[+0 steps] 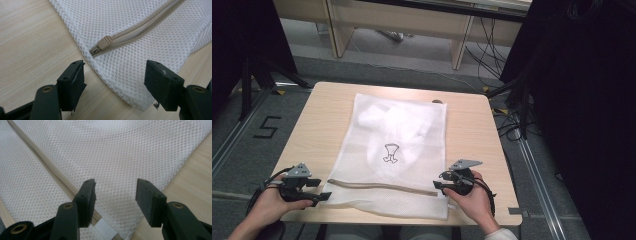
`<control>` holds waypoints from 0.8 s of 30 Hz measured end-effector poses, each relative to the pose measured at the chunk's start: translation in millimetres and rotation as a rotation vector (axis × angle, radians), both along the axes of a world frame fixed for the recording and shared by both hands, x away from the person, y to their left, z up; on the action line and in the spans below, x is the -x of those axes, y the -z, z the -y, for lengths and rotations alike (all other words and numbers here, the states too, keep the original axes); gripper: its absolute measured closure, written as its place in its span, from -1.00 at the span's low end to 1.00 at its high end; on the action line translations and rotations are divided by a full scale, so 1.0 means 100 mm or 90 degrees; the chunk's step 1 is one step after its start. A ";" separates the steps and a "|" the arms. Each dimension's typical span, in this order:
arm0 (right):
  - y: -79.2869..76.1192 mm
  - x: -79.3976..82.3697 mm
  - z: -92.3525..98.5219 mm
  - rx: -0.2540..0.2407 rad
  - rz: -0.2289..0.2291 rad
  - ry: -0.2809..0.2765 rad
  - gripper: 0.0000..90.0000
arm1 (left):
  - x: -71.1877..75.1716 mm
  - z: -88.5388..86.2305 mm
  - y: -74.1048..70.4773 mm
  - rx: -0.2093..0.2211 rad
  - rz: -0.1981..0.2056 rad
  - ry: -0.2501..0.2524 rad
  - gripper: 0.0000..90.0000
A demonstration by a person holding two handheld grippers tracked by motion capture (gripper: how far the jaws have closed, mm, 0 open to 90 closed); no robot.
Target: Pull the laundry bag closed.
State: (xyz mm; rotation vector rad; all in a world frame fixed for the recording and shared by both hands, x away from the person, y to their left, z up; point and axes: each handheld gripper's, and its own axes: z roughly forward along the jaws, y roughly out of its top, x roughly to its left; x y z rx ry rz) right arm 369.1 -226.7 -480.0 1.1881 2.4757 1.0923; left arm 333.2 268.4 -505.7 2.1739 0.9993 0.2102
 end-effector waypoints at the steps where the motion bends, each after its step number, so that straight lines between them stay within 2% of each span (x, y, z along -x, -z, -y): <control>1: 0.00 0.01 -0.01 0.000 0.004 -0.002 0.14 | 0.00 0.00 0.00 0.000 0.000 0.000 -0.29; 2: -0.01 0.01 -0.01 0.018 0.012 -0.014 0.15 | 0.01 0.02 0.01 0.015 0.002 -0.017 -0.29; 3: -0.01 0.02 -0.05 0.003 0.019 -0.014 0.17 | 0.01 0.02 0.01 0.015 0.002 -0.017 -0.29; 4: -0.01 0.02 -0.05 0.003 0.019 -0.014 0.17 | 0.00 0.02 0.01 0.015 -0.004 -0.013 -0.29; 5: -0.02 0.02 -0.07 0.012 0.030 -0.034 0.19 | 0.00 0.01 0.01 0.009 -0.010 -0.012 -0.29; 8: -0.05 0.03 -0.20 0.015 0.051 -0.074 0.22 | 0.00 0.02 0.01 0.012 -0.011 -0.013 -0.29; 9: -0.07 0.04 -0.22 0.025 0.047 -0.086 0.22 | 0.00 0.02 0.01 0.012 -0.011 -0.012 -0.29; 10: -0.05 0.03 -0.34 0.021 0.061 -0.100 0.23 | 0.00 0.02 0.01 0.012 -0.011 -0.013 -0.29; 11: -0.07 0.03 -0.36 0.031 0.052 -0.111 0.23 | 0.00 0.02 0.01 0.015 -0.011 -0.013 -0.29; 12: -0.06 0.02 -0.40 0.024 0.059 -0.116 0.23 | 0.00 0.01 0.00 0.012 -0.012 -0.007 -0.29; 13: -0.07 0.02 -0.42 0.028 0.052 -0.128 0.24 | 0.00 0.02 0.01 0.014 -0.013 -0.011 -0.28; 14: -0.06 0.01 -0.46 0.022 0.060 -0.129 0.24 | 0.00 0.02 0.01 0.014 -0.013 -0.011 -0.28; 16: -0.08 0.01 -0.49 0.026 0.056 -0.135 0.24 | 0.00 0.02 0.01 0.015 -0.015 -0.007 -0.28; 17: -0.08 0.00 -0.56 0.022 0.057 -0.145 0.25 | 0.01 0.03 0.02 0.022 -0.012 -0.018 -0.28; 19: -0.08 -0.01 -0.62 0.023 0.061 -0.155 0.25 | 0.00 0.02 0.01 0.013 -0.014 -0.008 -0.28; 20: -0.08 -0.01 -0.62 0.023 0.061 -0.155 0.25 | 0.00 0.03 0.02 0.021 -0.005 -0.014 -0.28; 21: -0.08 -0.01 -0.68 0.022 0.059 -0.161 0.25 | 0.00 0.03 0.01 0.018 -0.023 -0.013 -0.28; 22: -0.06 -0.01 -0.72 0.010 0.070 -0.159 0.25 | 0.00 0.02 0.01 0.017 -0.017 -0.010 -0.28; 23: -0.08 -0.02 -0.73 0.024 0.062 -0.175 0.26 | 0.00 0.02 0.01 0.017 -0.017 -0.010 -0.28; 24: -0.08 -0.02 -0.73 0.024 0.062 -0.175 0.26 | 0.00 0.03 0.02 0.022 -0.022 -0.015 -0.28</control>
